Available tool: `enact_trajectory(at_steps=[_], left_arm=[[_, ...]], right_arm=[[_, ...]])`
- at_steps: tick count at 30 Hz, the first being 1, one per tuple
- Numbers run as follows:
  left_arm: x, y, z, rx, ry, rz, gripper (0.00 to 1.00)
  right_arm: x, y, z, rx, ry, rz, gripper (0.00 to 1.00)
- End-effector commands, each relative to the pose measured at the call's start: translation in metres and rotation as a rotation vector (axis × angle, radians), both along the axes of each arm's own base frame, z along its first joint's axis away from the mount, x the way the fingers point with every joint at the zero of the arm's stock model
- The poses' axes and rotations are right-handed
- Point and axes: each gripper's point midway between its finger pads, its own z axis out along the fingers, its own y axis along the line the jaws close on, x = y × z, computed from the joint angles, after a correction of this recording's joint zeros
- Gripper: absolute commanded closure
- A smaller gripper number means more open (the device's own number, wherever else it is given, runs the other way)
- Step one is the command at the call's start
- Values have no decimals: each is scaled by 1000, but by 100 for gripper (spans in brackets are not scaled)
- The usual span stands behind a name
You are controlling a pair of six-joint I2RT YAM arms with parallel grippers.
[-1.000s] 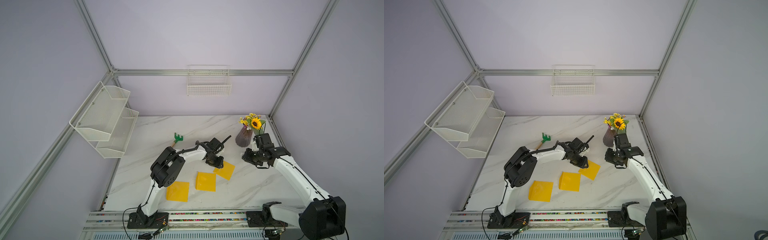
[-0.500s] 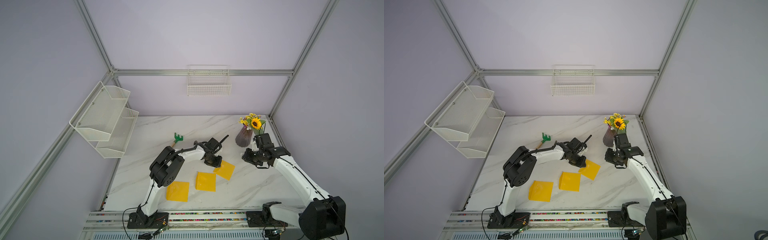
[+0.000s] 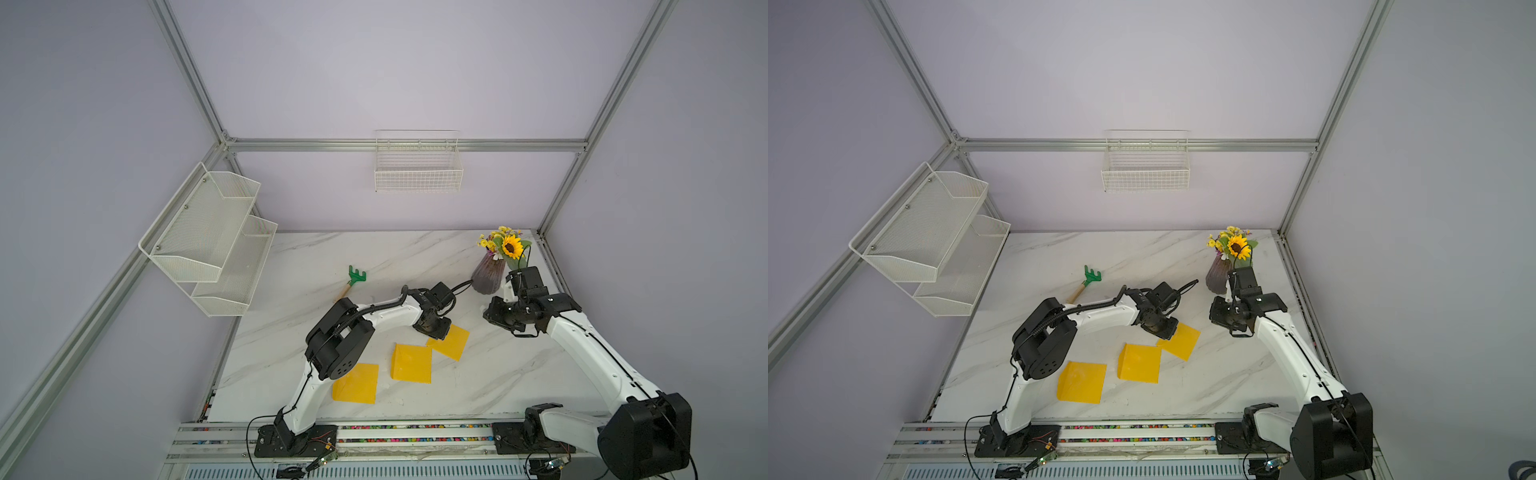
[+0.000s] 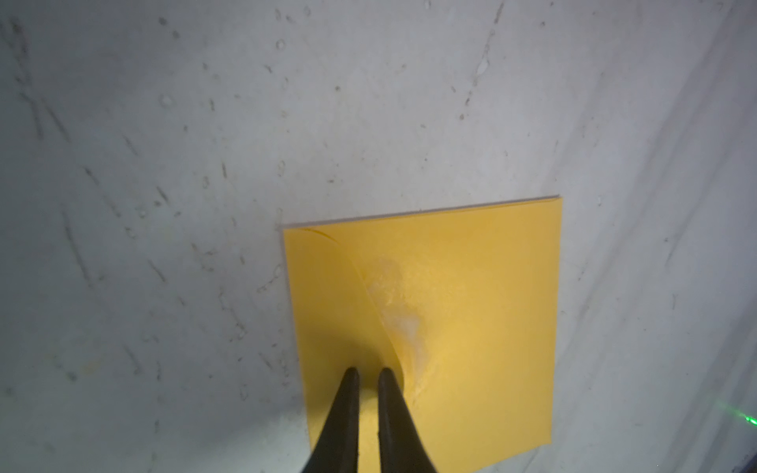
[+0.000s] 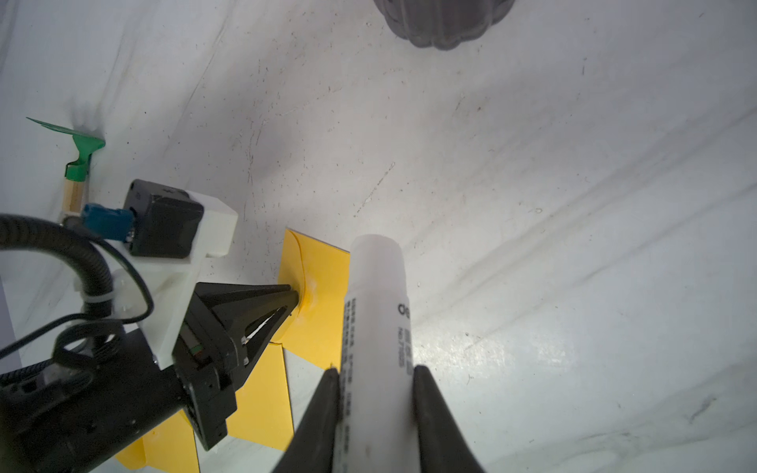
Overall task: Seal the envelope with a glue stick
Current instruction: Seal the envelope at the center of the board.
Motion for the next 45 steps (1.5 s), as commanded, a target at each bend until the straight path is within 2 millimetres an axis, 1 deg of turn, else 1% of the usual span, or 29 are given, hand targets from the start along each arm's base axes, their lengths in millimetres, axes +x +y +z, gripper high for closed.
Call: enact_trajectory(at_steps=[1, 4, 8, 12, 20, 26, 29, 31, 34, 35, 37, 39, 42, 45], left_arm=[[-34, 44, -56, 257, 112, -4, 87], [-38, 47, -60, 296, 108, -7, 87], [-44, 48, -66, 331, 106, -14, 86], [-51, 51, -77, 372, 117, -20, 86], [-62, 67, -95, 517, 107, -30, 86], [-76, 75, -113, 573, 146, -29, 85], [-78, 79, -118, 605, 137, -35, 85], [-73, 85, -117, 659, 100, -41, 85], [-63, 82, -108, 673, 49, -46, 84], [-56, 77, -100, 659, 16, -55, 84], [-42, 63, -77, 614, -47, -72, 84], [-27, 45, -49, 522, -103, -64, 84], [-14, 21, -16, 370, -132, -57, 84], [-7, 11, 6, 302, -148, -46, 84]], right_arm=[[5, 2, 5, 14, -41, 16, 100], [5, 2, 8, 15, -43, 16, 100], [3, 2, 7, 16, -48, 17, 100], [1, 2, 9, 18, -59, 18, 100], [1, 1, 11, 4, -64, 16, 100], [1, 1, 10, -2, -61, 21, 100], [0, 2, 12, -6, -68, 25, 100], [1, 1, 12, -10, -70, 23, 100], [2, 2, 14, -11, -67, 28, 100], [4, 3, 15, -11, -73, 30, 100], [6, 3, 16, -12, -71, 30, 100], [6, 3, 16, -15, -62, 35, 100], [5, 3, 16, -14, -76, 29, 100], [5, 3, 16, -17, -64, 28, 100]])
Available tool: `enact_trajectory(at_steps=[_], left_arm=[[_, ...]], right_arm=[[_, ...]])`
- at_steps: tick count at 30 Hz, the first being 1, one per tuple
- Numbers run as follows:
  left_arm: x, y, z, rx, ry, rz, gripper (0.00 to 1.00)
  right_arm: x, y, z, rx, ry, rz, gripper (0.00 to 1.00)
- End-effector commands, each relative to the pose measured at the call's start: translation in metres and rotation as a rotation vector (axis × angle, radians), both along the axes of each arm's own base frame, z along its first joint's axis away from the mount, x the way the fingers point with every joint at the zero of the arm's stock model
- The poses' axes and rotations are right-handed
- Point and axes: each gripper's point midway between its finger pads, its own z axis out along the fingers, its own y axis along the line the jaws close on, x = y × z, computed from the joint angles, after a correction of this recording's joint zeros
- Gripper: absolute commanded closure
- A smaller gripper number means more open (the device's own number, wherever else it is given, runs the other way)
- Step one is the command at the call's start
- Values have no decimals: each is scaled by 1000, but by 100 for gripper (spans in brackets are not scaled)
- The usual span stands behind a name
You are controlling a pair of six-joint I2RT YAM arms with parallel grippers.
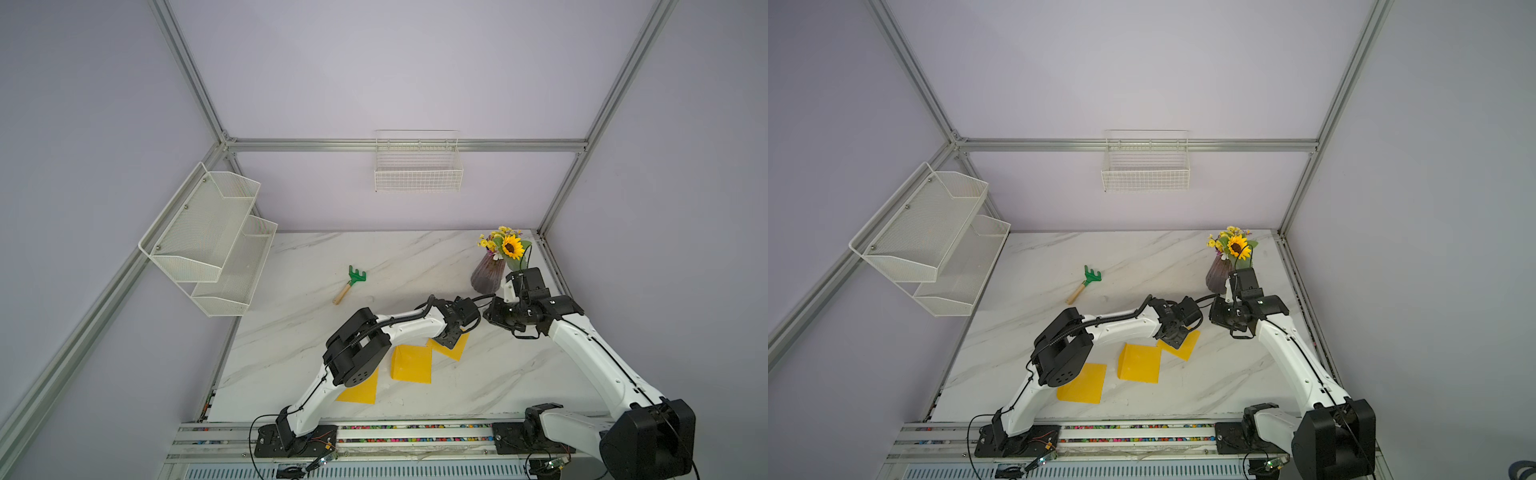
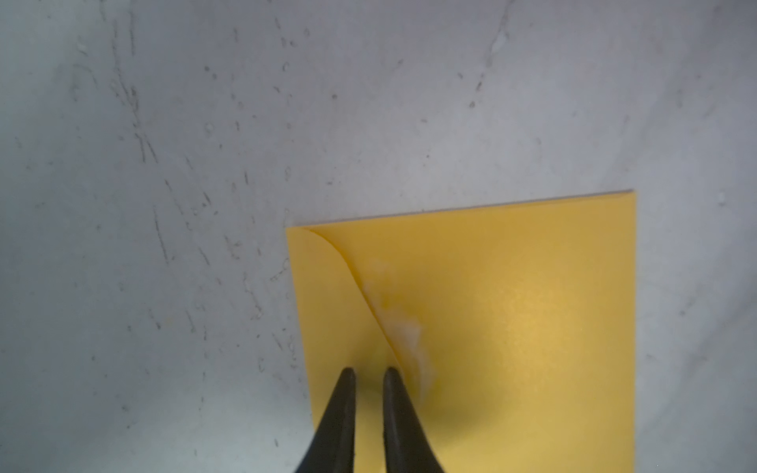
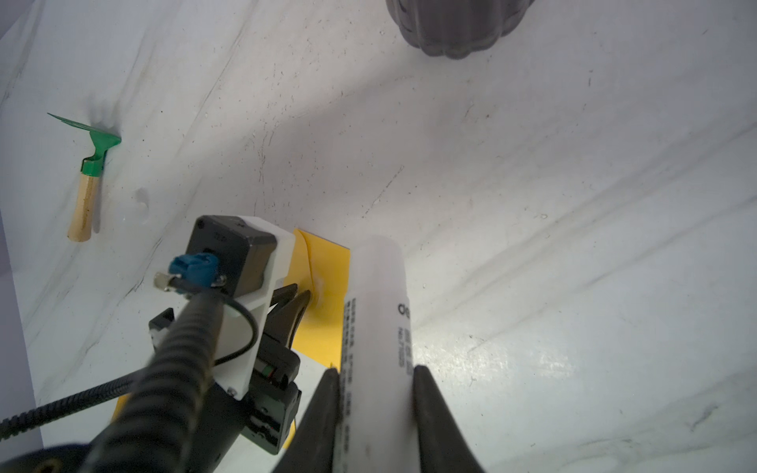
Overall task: Seal the envelope with a glue stick
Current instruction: Seal the envelope at the center of the board.
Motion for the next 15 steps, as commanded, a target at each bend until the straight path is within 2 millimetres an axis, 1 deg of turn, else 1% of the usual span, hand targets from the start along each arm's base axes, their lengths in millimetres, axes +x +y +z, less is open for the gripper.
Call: enact_trajectory(at_steps=[1, 4, 12, 15], left_arm=[[-8, 12, 7, 5, 75, -22, 83], [-10, 11, 11, -14, 86, -22, 83], [-14, 26, 7, 16, 84, 18, 86], [-14, 26, 10, 5, 77, 20, 85]], right_arm=[[6, 0, 11, -16, -37, 5, 100], [7, 1, 9, -11, -43, 7, 100], [6, 1, 7, -13, -26, 16, 100], [7, 2, 7, -8, -38, 12, 100]])
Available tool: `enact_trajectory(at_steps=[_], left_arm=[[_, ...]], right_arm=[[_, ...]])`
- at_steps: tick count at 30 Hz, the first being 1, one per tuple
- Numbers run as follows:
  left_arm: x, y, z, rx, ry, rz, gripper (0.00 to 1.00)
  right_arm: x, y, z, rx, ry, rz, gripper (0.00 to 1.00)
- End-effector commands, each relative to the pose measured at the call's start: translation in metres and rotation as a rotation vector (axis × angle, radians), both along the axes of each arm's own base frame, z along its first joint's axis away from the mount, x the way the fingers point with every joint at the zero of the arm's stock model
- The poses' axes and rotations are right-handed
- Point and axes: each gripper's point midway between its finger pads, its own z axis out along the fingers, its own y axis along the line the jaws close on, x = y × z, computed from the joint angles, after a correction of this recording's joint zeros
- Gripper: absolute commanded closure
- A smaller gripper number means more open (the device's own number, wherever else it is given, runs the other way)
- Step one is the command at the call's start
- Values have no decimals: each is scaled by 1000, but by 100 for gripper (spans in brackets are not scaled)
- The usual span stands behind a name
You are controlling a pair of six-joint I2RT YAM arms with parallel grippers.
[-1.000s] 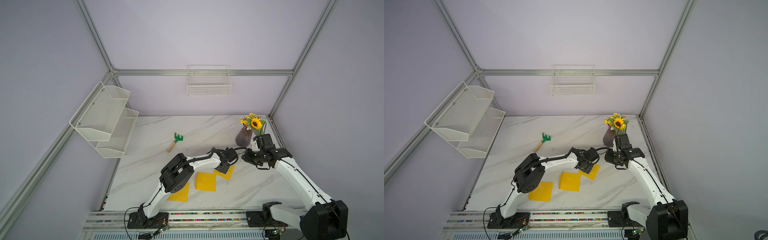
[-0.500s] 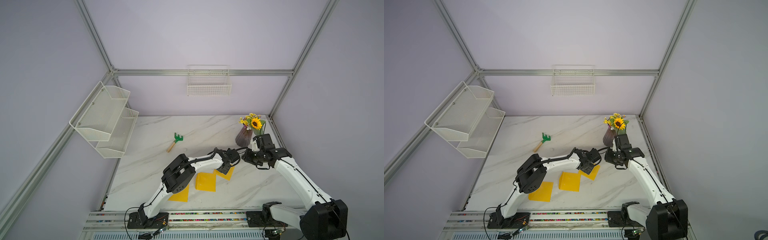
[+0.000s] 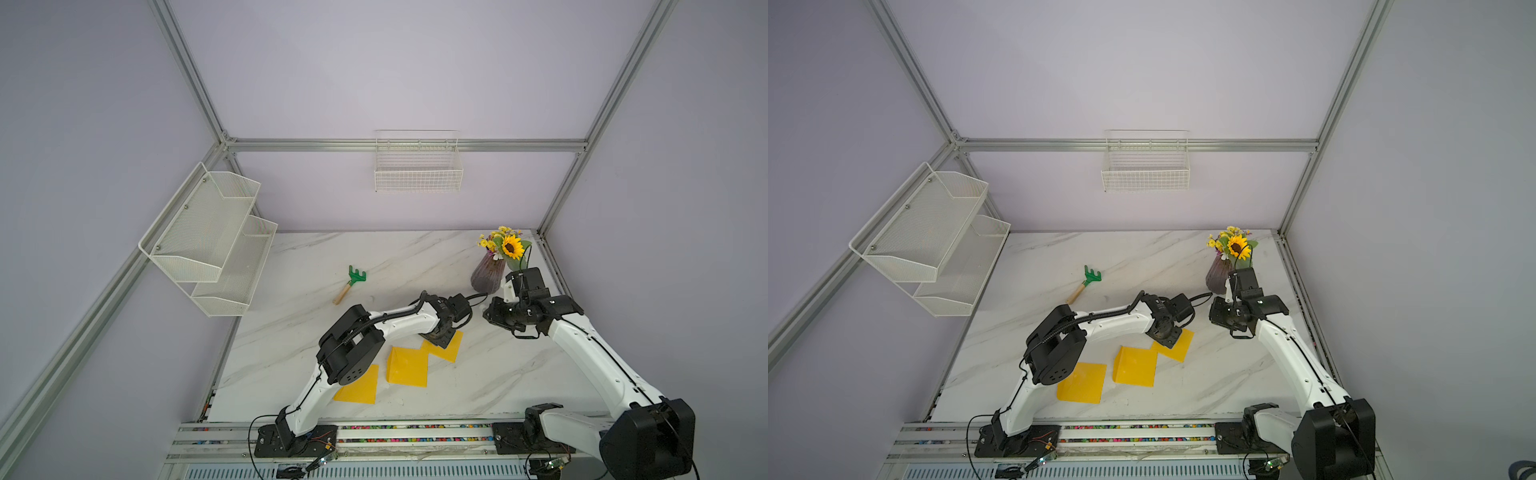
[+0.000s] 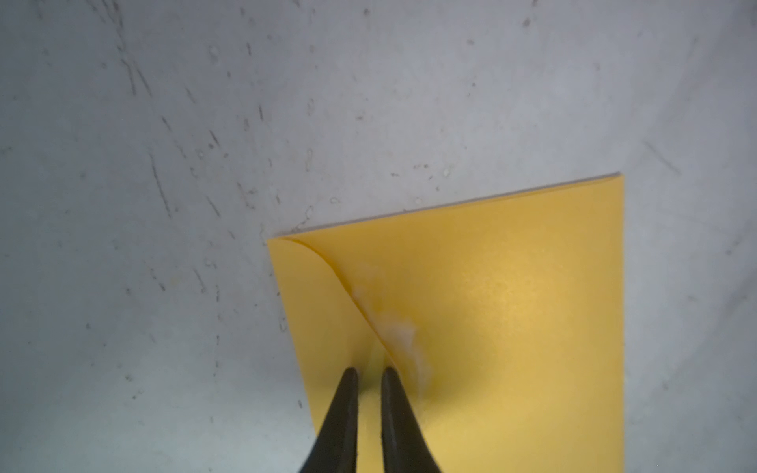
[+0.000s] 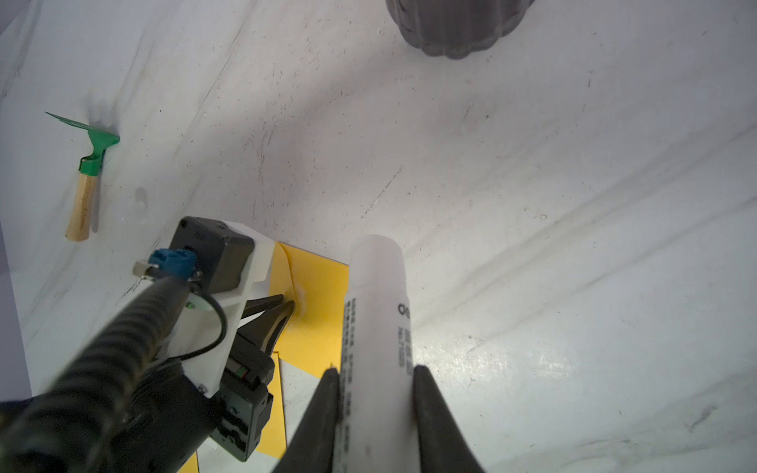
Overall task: Seal the envelope with a glue stick
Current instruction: Seal the envelope at the center of the board.
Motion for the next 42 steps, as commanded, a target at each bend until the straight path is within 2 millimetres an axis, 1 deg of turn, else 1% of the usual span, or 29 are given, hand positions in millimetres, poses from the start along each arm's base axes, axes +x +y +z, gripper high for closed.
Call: enact_trajectory(at_steps=[1, 4, 8, 10, 14, 16, 18, 20, 22, 26, 29, 30, 33, 35, 37, 39, 42], left_arm=[[-5, 9, 11, 12, 0, 10, 84], [-6, 8, 13, -1, 3, 8, 84], [-9, 10, 7, 4, 18, 10, 84], [-11, 8, 0, 1, 35, 4, 84], [-11, 7, -24, 29, 60, 2, 84], [-10, 2, -37, 25, 69, -7, 84], [-5, -3, -43, 28, 60, -19, 84], [4, -10, -44, 17, 42, -29, 84], [16, -22, -41, -14, 19, -43, 84], [33, -37, -26, -60, -35, -58, 84], [42, -44, -5, -92, -82, -73, 83], [44, -44, 5, -104, -101, -74, 82], [46, -48, 35, -163, -142, -83, 78], [45, -50, 51, -197, -158, -93, 77], [44, -51, 63, -217, -169, -94, 77], [43, -51, 68, -229, -168, -97, 78], [41, -46, 66, -212, -159, -93, 79]], right_arm=[[7, 2, 8, -4, -36, 10, 100], [5, 1, 7, -15, -24, 15, 100], [6, 1, 6, -12, -20, 11, 100], [5, 1, 5, -18, -16, 14, 100], [6, 1, 3, -15, -7, 8, 100], [6, 0, 4, -18, -16, 8, 100], [7, -1, 5, -24, -23, 3, 100], [7, -3, 6, -34, -18, -5, 100], [7, -5, 7, -40, -31, -8, 100], [6, -7, 11, -49, -29, -17, 100], [5, -8, 13, -53, -42, -19, 100], [5, -8, 12, -55, -37, -21, 100], [4, -8, 13, -55, -32, -21, 100], [5, -9, 12, -58, -35, -20, 100], [5, -9, 10, -60, -22, -22, 100], [5, -8, 10, -55, -22, -18, 100], [5, -8, 9, -58, -18, -19, 100]])
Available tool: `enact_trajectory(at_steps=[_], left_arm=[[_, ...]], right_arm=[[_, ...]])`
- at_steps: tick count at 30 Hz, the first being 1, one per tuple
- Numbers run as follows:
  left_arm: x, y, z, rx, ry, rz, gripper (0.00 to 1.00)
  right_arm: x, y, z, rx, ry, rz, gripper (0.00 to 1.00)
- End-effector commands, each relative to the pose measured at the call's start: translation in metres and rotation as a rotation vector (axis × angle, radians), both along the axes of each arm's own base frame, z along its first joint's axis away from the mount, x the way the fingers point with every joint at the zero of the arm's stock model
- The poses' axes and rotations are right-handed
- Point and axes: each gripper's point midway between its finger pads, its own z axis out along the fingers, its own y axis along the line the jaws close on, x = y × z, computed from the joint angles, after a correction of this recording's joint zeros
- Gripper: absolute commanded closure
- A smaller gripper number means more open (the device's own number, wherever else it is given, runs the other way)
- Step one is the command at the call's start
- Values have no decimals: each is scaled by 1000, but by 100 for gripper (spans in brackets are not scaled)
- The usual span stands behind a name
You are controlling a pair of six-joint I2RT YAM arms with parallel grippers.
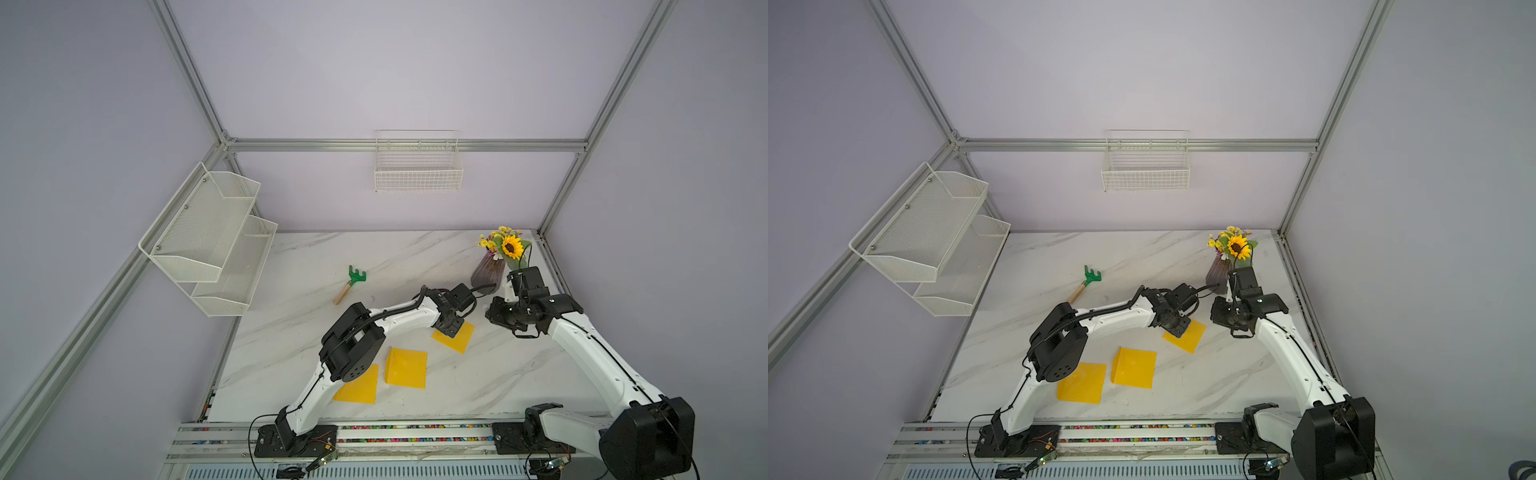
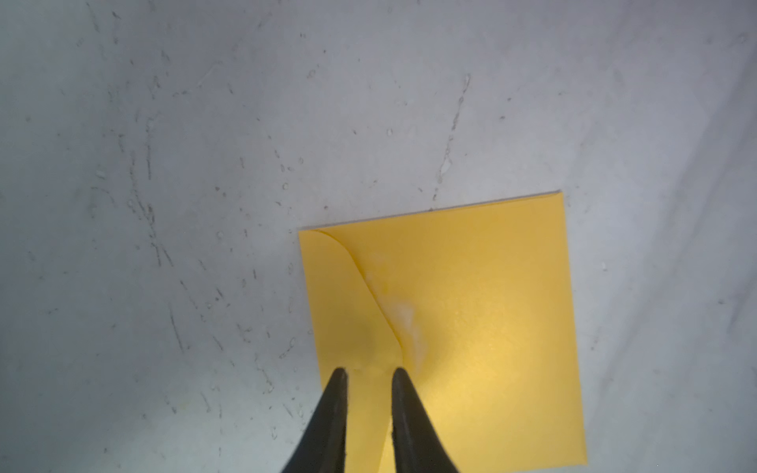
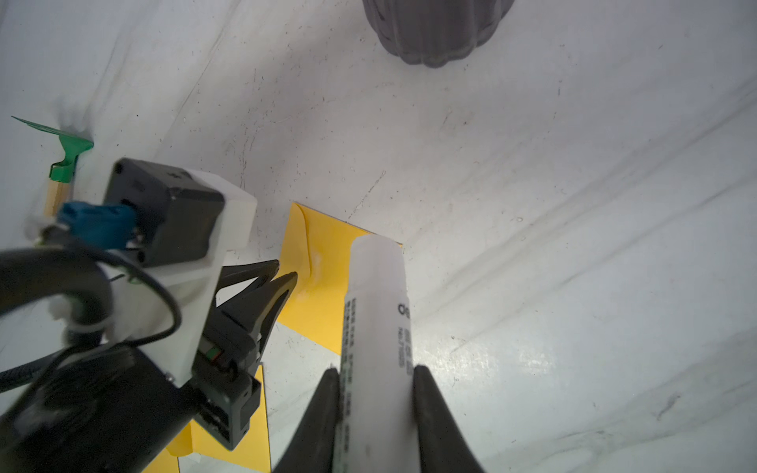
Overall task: Seal the envelope with a glue stick
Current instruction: Seal the envelope at the center of the board.
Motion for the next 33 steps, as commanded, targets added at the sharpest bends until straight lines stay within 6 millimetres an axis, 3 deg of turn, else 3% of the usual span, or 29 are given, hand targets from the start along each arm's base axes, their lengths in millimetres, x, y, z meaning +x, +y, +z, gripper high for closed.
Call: enact_trajectory(at_steps=[1, 12, 25, 33], left_arm=[[4, -2, 33, -58, -42, -6, 80], [-13, 12, -6, 6, 52, -7, 82], [-15, 21, -47, 89, 88, 11, 86], [-33, 33, -74, 202, 107, 2, 85]], right_arm=[[4, 0, 10, -9, -22, -1, 100], [3, 0, 9, -7, -21, 2, 100], [1, 1, 5, -1, -13, 10, 100], [1, 1, 3, -6, -13, 13, 100]])
